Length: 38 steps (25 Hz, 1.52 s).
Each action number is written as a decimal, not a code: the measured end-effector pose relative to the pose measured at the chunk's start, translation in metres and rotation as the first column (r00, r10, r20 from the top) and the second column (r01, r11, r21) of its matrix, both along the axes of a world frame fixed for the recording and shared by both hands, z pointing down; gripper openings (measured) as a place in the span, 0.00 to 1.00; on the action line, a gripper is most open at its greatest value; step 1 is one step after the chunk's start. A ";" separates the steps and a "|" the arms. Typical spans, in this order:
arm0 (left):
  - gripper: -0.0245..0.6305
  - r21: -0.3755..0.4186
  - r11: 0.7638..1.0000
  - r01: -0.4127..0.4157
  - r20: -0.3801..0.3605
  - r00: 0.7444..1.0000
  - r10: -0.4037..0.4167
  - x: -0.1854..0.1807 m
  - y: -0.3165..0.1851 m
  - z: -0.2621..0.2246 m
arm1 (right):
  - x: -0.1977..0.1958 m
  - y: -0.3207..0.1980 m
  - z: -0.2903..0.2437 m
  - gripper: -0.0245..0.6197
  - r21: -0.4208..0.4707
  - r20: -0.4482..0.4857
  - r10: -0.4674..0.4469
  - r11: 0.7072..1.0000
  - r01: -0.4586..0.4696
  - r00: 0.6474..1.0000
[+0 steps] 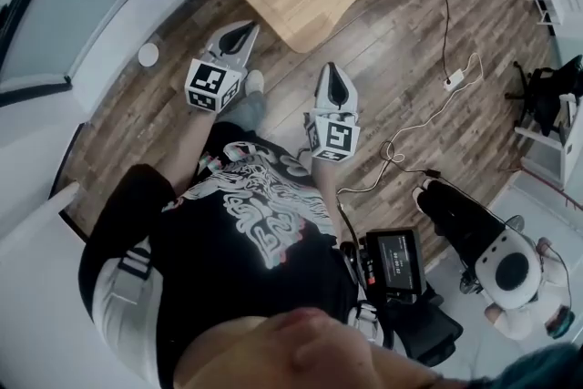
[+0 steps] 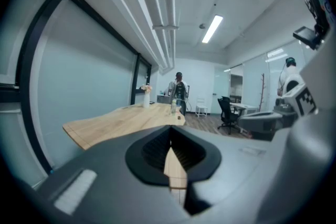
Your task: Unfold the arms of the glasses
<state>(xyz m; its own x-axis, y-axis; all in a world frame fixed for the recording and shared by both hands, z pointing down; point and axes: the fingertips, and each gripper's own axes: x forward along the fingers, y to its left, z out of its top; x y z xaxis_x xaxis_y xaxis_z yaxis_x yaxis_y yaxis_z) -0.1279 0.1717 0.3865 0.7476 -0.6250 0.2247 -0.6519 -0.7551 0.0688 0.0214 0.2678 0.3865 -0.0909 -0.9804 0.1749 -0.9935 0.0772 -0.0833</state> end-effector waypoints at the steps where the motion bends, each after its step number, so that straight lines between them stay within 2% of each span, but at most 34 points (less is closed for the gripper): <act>1: 0.02 -0.007 1.000 0.003 0.002 1.000 -0.003 0.001 -0.014 0.002 | 0.001 -0.015 0.001 0.04 -0.007 -0.002 -0.006 1.000 0.006 1.000; 9: 0.02 -0.044 0.999 0.012 0.024 1.000 -0.011 0.007 -0.108 0.021 | 0.004 -0.117 0.016 0.04 -0.050 -0.009 -0.055 0.997 0.054 0.998; 12: 0.02 -0.056 0.998 0.012 0.036 0.999 -0.010 0.004 -0.130 0.028 | -0.001 -0.141 0.019 0.04 -0.062 0.006 -0.087 0.994 0.087 0.996; 19: 0.02 -0.085 0.996 0.004 0.047 0.999 0.000 0.011 -0.176 0.049 | -0.002 -0.187 0.034 0.04 -0.103 -0.020 -0.133 0.986 0.131 0.991; 24: 0.02 -0.101 0.995 0.011 0.064 0.998 -0.004 0.020 -0.196 0.062 | 0.004 -0.207 0.042 0.04 -0.136 -0.032 -0.145 0.981 0.139 0.989; 30: 0.02 -0.145 0.989 0.019 0.118 0.993 -0.001 0.029 -0.207 0.086 | 0.011 -0.232 0.047 0.04 -0.154 -0.059 -0.199 0.970 0.189 0.978; 38: 0.02 -0.194 0.980 0.049 0.194 0.981 -0.011 0.046 -0.234 0.124 | 0.025 -0.283 0.073 0.04 -0.201 -0.118 -0.324 0.934 0.297 0.939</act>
